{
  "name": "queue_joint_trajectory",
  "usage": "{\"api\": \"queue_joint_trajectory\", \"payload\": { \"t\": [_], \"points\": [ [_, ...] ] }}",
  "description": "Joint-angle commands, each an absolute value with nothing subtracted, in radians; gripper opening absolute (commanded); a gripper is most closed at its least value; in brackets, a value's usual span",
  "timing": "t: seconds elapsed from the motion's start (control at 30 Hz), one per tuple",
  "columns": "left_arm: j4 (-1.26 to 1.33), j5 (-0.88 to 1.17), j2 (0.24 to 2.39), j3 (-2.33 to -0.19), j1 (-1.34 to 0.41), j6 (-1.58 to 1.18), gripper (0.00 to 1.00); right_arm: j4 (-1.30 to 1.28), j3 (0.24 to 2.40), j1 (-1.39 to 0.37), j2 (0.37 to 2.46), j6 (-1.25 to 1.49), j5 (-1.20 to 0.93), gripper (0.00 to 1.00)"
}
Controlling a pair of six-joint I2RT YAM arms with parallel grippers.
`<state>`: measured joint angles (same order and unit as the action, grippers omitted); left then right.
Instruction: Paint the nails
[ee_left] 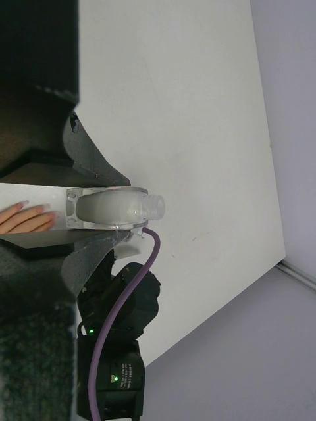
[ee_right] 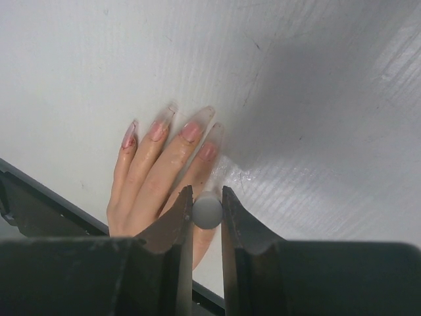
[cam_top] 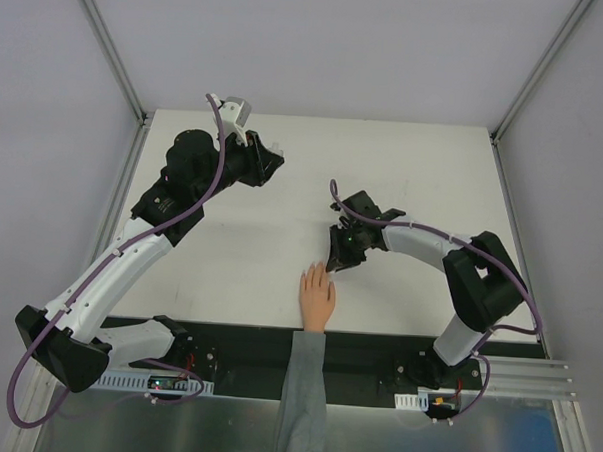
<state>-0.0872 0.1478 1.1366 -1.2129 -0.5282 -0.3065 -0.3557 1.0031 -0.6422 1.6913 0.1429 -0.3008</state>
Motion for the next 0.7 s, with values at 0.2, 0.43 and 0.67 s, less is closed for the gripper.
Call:
{"api": "queue_joint_trajectory", "payload": {
  "t": [0.2,0.43,0.67],
  "points": [
    [-0.040,0.160,1.123,-1.232,-0.517,-0.316,0.00,-0.364,0.950,-0.664,1.611,0.175,-0.278,0.00],
    [-0.040,0.156,1.103,-1.220,-0.517,-0.325,0.00,-0.356,0.940,-0.666,1.608,0.176,-0.279,0.00],
    [-0.040,0.150,1.095,-1.223,-0.517,-0.314,0.00,-0.365,0.980,-0.664,1.638,0.172,-0.276,0.00]
  ]
}}
